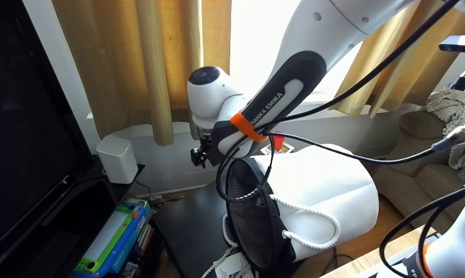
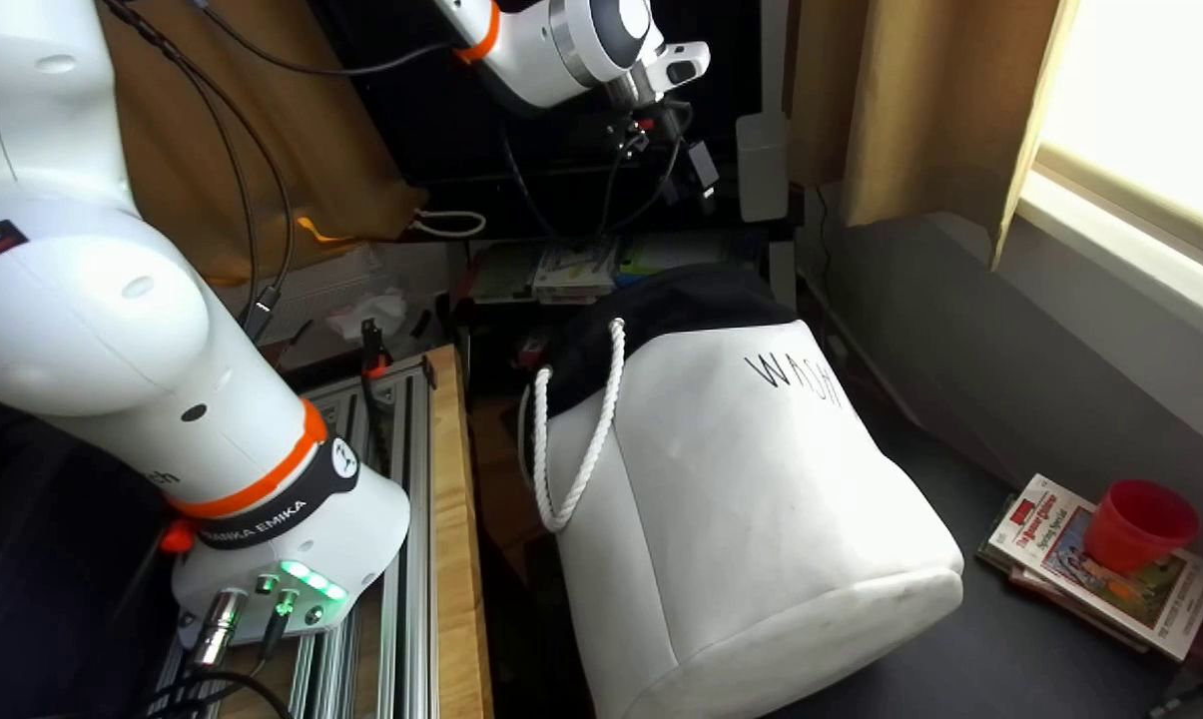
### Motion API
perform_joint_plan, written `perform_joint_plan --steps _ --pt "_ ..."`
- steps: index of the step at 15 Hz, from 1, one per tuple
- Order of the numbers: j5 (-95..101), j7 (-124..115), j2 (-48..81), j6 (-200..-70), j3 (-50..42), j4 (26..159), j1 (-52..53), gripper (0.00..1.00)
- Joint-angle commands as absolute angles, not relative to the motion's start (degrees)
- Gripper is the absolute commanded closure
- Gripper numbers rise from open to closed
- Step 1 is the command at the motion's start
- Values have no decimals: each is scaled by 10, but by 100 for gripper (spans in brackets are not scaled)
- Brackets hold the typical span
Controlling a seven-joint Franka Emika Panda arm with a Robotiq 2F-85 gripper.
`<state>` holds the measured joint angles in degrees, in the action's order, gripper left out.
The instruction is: Turn the bag upside down
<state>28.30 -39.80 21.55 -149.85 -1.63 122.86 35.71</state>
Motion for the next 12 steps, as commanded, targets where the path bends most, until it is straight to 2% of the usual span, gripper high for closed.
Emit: perform_joint_plan --steps 1,7,8,12 --pt "280 -353 119 -1509 4 1306 308 0" --pt "234 -218 -4 -1522 36 1410 190 0" --pt "267 -268 47 -1498 47 1350 197 0" --pt "248 -227 8 -1511 56 1391 165 0"
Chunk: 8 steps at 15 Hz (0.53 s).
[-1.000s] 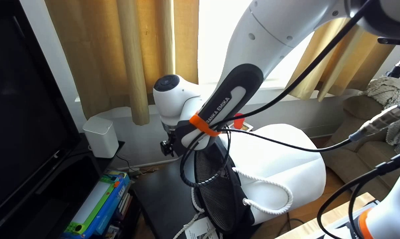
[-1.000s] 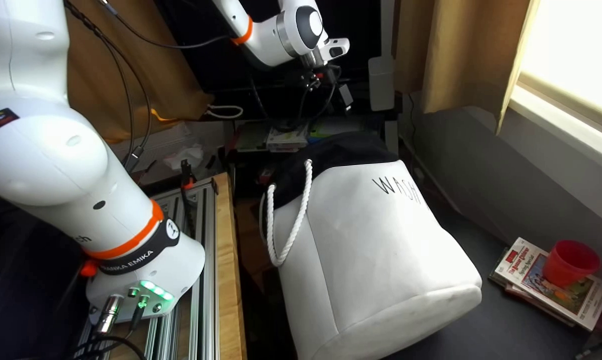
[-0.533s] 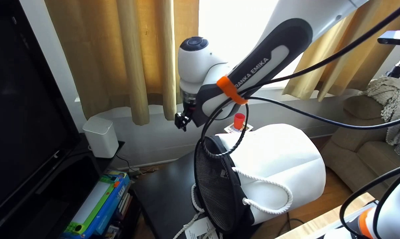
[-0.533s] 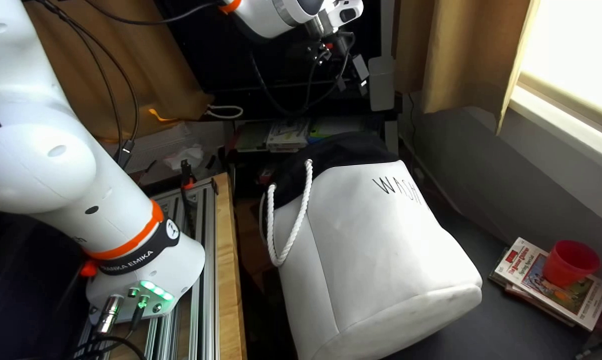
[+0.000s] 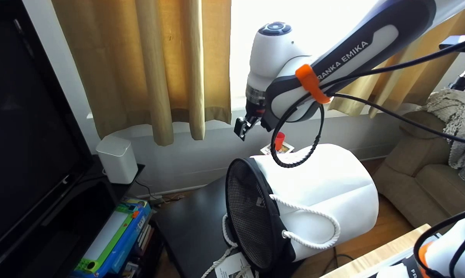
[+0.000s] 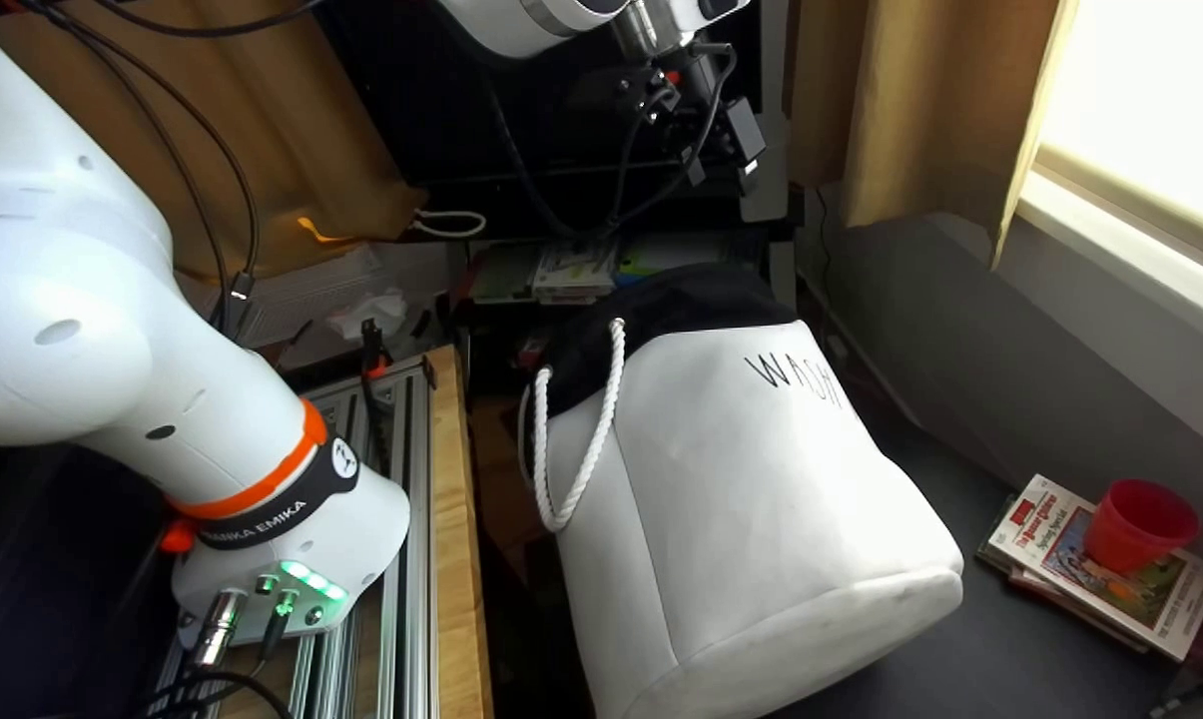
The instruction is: Turn the bag upside down
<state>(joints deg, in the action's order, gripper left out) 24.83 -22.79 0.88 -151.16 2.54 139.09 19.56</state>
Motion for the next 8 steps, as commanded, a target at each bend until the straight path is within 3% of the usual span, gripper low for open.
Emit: perform_joint_plan --steps 1,8 --pt "247 -227 8 -1511 58 1392 166 0" --pt "260 -224 -50 -1487 19 1437 74 0"
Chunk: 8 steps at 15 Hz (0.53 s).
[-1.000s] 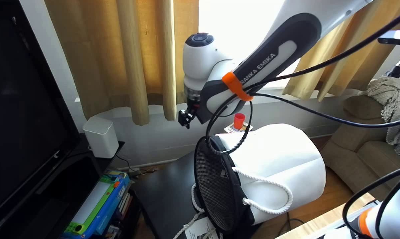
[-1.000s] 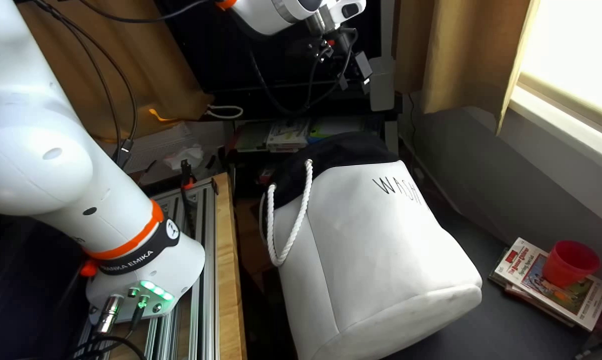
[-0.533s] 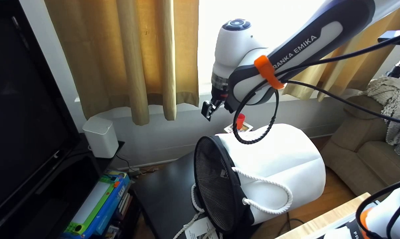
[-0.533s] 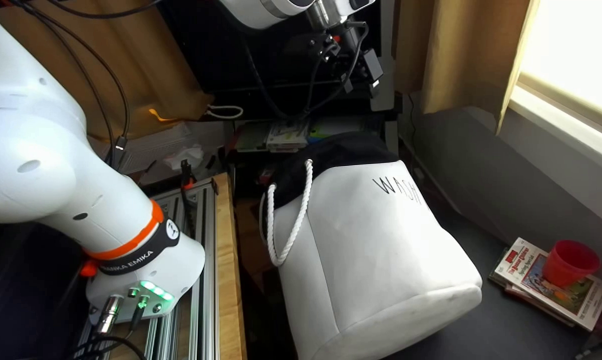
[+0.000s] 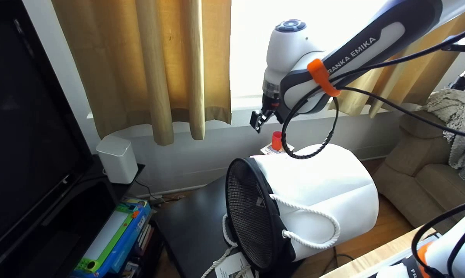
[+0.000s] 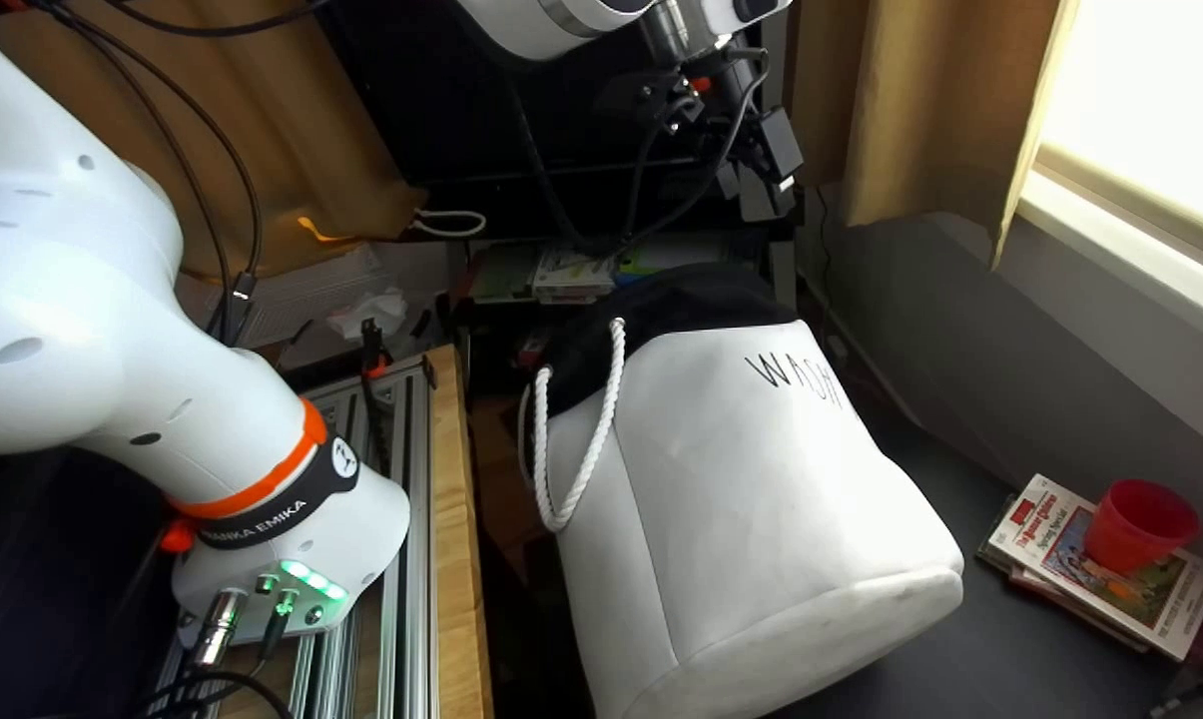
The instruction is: Turn the bag upside down
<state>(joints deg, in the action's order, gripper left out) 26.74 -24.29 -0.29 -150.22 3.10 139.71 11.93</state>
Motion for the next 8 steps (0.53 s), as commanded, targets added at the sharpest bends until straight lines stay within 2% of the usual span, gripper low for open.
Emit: perform_joint_plan --steps 1,8 --pt "230 -195 -55 -1489 9 1446 55 0" --pt "72 77 -72 -1444 -75 1478 -41 0"
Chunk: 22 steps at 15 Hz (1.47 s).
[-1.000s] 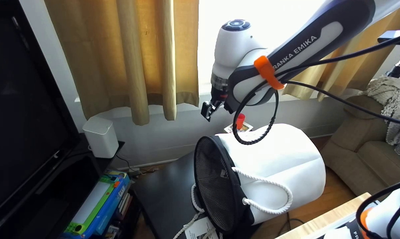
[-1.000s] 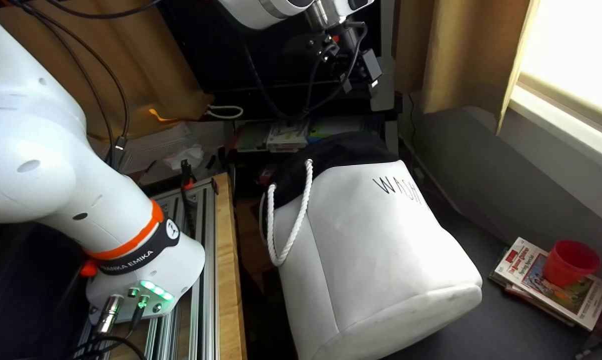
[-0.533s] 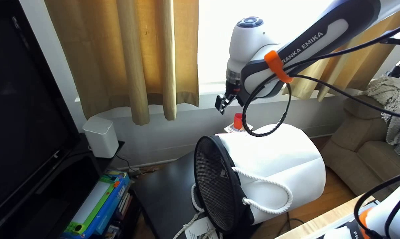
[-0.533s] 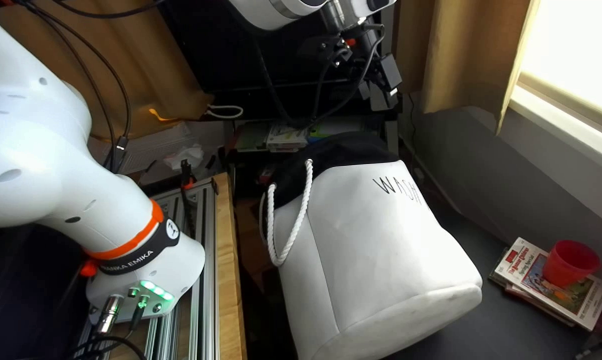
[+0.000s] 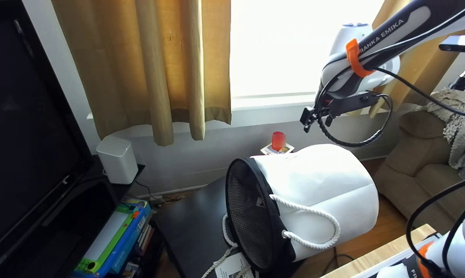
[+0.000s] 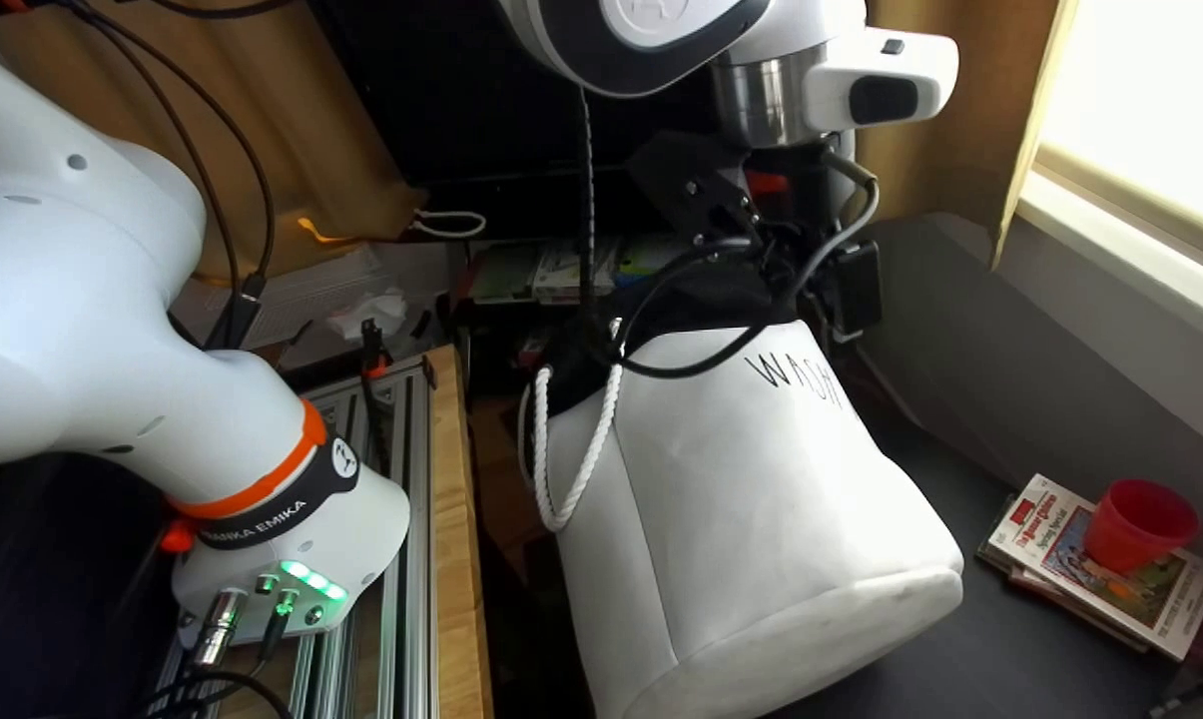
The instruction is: Turn the bag upside down
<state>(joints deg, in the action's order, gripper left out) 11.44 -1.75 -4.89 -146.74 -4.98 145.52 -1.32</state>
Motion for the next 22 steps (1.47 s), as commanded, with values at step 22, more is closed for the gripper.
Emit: perform_joint_plan --steps 22 --pt "-65 256 114 -1472 -112 1399 -163 0"
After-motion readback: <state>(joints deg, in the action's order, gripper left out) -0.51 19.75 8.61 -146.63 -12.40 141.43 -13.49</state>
